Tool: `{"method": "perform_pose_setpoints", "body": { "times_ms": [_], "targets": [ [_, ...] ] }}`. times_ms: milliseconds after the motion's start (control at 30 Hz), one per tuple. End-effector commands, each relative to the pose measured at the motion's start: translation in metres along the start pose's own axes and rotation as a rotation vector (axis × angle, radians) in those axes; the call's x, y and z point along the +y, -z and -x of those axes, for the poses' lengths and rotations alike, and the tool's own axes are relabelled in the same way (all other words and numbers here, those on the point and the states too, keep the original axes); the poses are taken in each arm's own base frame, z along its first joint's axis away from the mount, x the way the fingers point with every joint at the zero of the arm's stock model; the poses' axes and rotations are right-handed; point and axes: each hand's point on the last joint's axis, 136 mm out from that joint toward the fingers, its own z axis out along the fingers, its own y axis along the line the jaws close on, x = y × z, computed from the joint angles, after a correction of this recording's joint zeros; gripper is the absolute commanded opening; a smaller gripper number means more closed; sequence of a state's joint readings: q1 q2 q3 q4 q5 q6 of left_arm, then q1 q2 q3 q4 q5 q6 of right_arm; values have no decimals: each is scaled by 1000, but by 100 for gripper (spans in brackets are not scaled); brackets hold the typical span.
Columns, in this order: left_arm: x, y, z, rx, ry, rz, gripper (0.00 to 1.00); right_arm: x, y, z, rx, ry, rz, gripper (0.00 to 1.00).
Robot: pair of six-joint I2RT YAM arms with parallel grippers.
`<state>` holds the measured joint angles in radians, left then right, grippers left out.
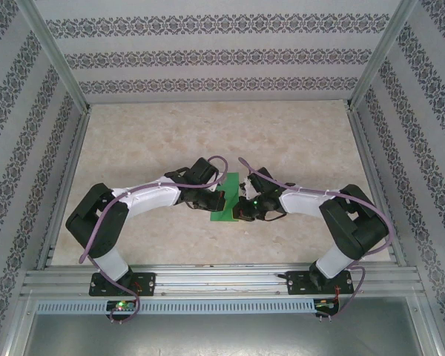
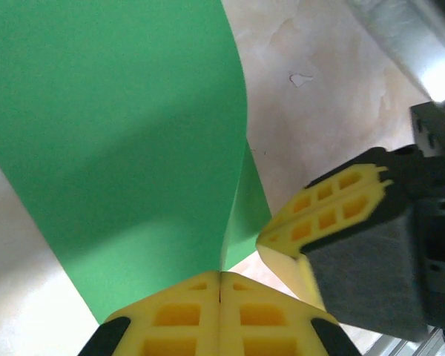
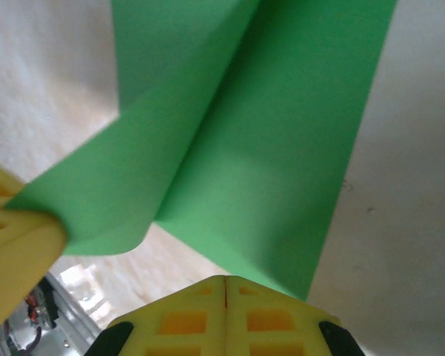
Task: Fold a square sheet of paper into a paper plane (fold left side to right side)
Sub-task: Fold the triangle a second time at the center of the table.
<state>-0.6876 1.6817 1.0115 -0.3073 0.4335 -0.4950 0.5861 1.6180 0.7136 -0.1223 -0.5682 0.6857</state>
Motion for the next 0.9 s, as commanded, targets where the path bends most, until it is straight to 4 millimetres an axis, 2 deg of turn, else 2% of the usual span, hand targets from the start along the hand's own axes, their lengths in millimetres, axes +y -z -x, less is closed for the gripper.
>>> {"method": "perform_pose_setpoints", "body": {
  "times_ms": [0,433,867],
  "targets": [
    [0,8,5,-28,3,-16,0,5,-6,9,-7,17,-17,0],
    [16,7,0,41,-43,22,0,-20,-3,-1,36,31,-149,0],
    [27,-3,14,43,-91,38,0,-21,0,4,41,62,-172,0]
  ]
}}
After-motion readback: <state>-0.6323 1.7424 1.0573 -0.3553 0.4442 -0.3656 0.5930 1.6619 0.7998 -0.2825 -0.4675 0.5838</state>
